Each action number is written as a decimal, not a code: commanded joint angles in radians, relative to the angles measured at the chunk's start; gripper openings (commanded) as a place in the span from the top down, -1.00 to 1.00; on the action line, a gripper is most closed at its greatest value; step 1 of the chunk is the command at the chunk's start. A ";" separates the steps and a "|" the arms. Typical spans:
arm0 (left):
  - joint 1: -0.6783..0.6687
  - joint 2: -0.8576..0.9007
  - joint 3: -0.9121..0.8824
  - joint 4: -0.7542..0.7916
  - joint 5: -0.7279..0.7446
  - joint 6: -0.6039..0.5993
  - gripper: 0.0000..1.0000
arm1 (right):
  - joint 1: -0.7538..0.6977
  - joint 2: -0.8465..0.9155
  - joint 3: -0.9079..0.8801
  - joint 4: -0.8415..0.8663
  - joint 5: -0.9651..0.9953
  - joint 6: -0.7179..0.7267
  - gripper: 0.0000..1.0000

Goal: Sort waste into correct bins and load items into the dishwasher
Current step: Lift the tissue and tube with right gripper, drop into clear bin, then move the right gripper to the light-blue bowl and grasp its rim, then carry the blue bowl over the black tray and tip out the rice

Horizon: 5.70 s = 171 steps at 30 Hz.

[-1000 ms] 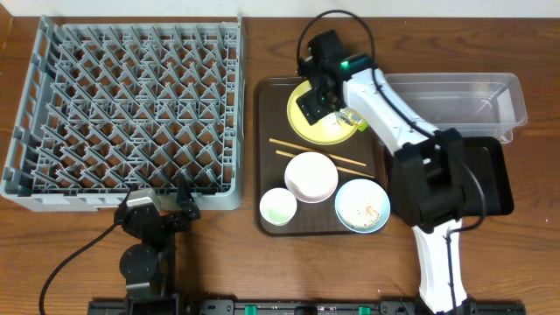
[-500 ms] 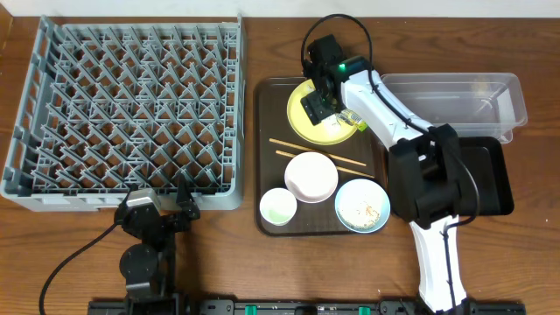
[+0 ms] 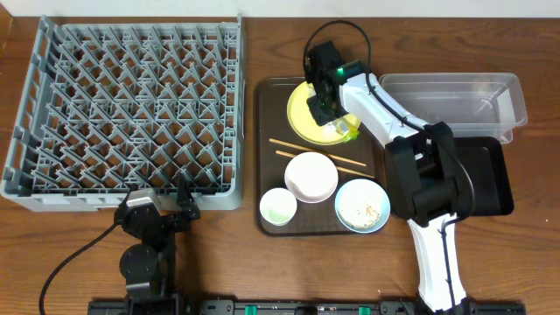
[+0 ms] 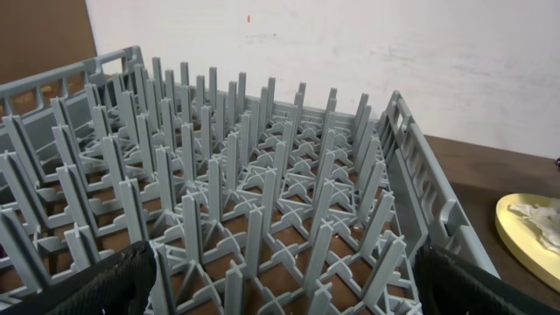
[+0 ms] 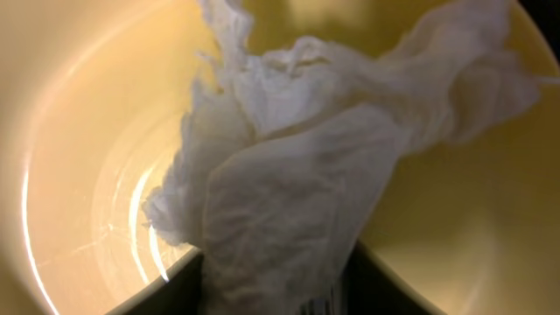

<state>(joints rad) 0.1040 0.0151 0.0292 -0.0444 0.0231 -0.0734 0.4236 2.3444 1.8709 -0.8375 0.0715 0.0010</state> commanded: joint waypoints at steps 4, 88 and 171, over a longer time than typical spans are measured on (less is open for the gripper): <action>0.002 -0.002 -0.025 -0.025 -0.012 0.013 -0.89 | -0.013 0.001 -0.021 -0.001 -0.002 0.007 0.98; 0.002 -0.002 -0.025 -0.025 -0.012 0.013 -0.89 | 0.111 -0.777 -0.474 -0.424 -0.138 0.204 -0.72; 0.002 -0.002 -0.025 -0.025 -0.012 0.013 -0.89 | -0.734 -0.870 -0.887 -0.026 -1.189 -0.329 0.97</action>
<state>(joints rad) 0.1040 0.0158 0.0292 -0.0444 0.0231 -0.0738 -0.2653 1.4307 0.9871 -0.8642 -0.8879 -0.2211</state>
